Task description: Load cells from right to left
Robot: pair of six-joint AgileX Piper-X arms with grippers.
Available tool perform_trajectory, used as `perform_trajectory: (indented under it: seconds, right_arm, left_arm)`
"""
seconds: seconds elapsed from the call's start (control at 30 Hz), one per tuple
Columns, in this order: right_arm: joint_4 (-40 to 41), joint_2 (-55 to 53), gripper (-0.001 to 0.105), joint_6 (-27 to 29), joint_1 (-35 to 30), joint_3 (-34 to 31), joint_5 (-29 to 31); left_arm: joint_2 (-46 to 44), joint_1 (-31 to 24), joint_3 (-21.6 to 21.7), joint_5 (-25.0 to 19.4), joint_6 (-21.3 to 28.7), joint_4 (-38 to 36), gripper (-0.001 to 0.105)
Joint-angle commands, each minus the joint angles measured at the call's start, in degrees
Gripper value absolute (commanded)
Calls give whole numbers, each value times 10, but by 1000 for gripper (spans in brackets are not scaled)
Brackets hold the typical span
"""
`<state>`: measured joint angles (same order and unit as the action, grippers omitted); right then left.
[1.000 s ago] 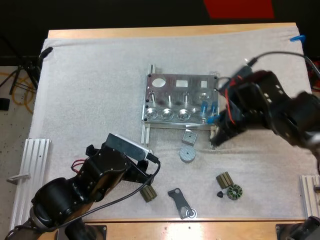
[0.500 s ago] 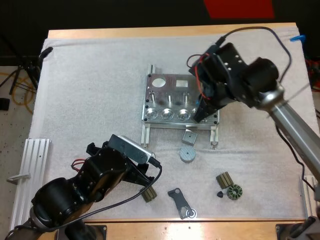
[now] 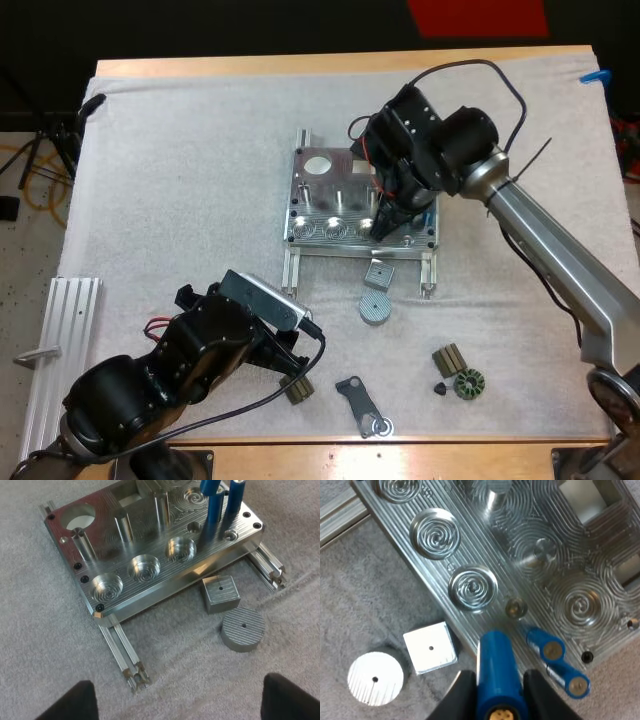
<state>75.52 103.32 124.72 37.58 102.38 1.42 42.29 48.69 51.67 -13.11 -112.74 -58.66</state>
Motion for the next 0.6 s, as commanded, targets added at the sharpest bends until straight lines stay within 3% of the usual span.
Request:
perform_trajectory:
  seconds: [0.0, 0.57]
  right_arm:
    - [-10, 3, 0, 7, 1, 8, 0]
    - [-41, 81, 0, 16, 0, 8, 26]
  left_arm:
    - [-3, 0, -2, 1, 0, -4, 66]
    - [-3, 0, -12, 3, 0, -6, 66]
